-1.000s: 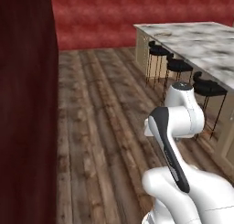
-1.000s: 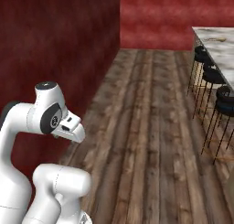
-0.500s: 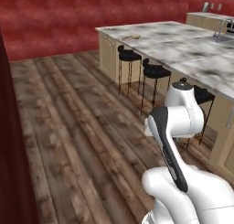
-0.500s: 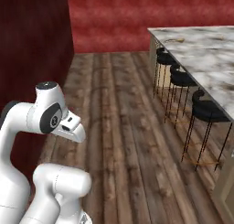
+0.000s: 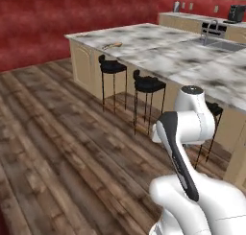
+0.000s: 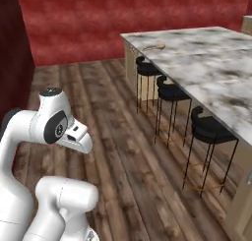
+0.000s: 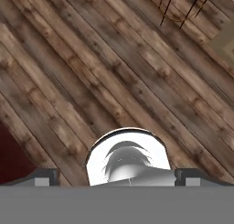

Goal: Pick up the metallic utensils from the counter and place them in the open drawer. Make sure not to pick up any wooden utensils.

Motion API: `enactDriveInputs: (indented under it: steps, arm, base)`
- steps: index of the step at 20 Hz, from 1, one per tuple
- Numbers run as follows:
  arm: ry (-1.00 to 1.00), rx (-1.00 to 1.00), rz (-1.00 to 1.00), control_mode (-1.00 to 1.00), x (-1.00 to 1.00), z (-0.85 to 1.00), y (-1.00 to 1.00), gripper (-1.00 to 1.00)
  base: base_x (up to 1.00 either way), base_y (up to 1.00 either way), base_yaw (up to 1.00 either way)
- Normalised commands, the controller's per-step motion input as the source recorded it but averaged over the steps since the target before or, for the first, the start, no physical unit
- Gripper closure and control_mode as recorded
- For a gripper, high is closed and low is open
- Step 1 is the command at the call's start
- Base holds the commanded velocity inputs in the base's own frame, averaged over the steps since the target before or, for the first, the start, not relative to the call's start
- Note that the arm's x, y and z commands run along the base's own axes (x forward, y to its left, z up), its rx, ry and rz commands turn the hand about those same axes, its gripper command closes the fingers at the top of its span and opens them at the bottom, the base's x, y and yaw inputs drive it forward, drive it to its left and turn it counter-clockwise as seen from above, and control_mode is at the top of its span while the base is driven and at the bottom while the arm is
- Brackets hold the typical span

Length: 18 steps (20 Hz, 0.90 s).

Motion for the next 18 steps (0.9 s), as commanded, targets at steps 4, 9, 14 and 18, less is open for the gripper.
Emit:
enactDriveInputs:
  steps: [4,9,14,18]
  arm:
    - [0.0,0.0,0.0,1.0,0.0,0.0,0.0,-1.0]
    - [0.0,0.0,0.0,1.0,0.0,0.0,0.0,-1.0]
    - [0.0,0.0,0.0,1.0,0.0,0.0,0.0,-1.0]
    - [0.0,0.0,0.0,1.0,0.0,0.0,0.0,-1.0]
  base:
    - [1.0,0.67,-0.44]
    - [1.0,0.96,-0.49]
    - [1.0,1.0,-0.46]
    - [1.0,1.0,-0.43]
